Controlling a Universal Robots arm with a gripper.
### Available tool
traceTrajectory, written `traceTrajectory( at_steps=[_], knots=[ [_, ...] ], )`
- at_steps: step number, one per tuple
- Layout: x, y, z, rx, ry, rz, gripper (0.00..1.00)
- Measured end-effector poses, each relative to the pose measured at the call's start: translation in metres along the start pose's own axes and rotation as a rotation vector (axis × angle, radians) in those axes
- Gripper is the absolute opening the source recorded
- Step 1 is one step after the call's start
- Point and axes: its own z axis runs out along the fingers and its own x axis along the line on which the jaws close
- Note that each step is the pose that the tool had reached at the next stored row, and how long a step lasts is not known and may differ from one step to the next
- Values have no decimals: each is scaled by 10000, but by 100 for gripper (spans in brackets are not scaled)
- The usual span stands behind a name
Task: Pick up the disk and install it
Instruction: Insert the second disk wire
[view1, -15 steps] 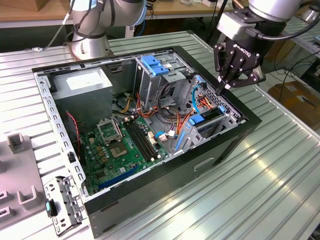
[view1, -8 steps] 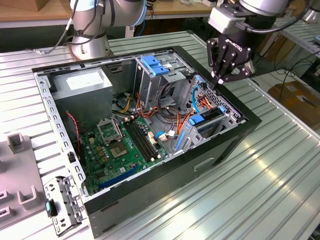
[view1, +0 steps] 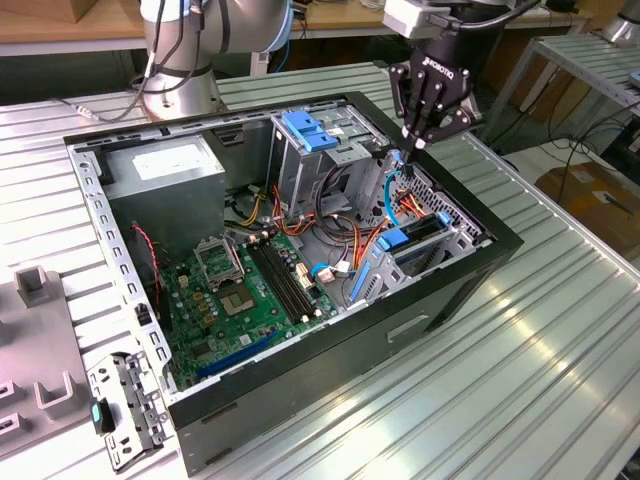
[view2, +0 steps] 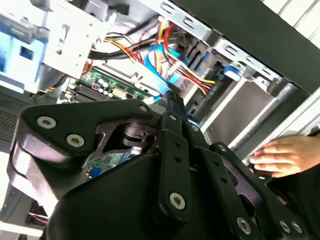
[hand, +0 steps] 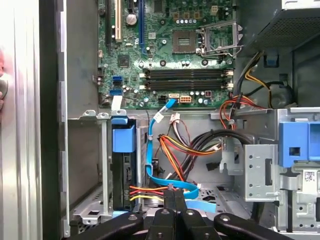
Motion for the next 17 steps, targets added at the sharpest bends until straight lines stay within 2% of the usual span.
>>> traceTrajectory(
  at_steps=[2, 3, 5, 6, 7, 8, 9, 12, 17],
  knots=[
    [-52, 1, 23, -2, 42, 1, 11],
    [-63, 0, 32, 0, 112, 2, 11],
    [-67, -1, 45, 3, 276, 3, 11],
    [-67, -2, 49, 5, 385, 4, 17],
    [-68, -3, 57, 8, 511, 5, 17],
    [-70, -3, 68, 9, 568, 7, 24],
    [-75, -8, 86, 10, 594, 7, 24],
    [-83, -23, 134, 10, 607, 7, 24],
    [-88, -26, 196, 12, 696, 7, 24]
  ],
)
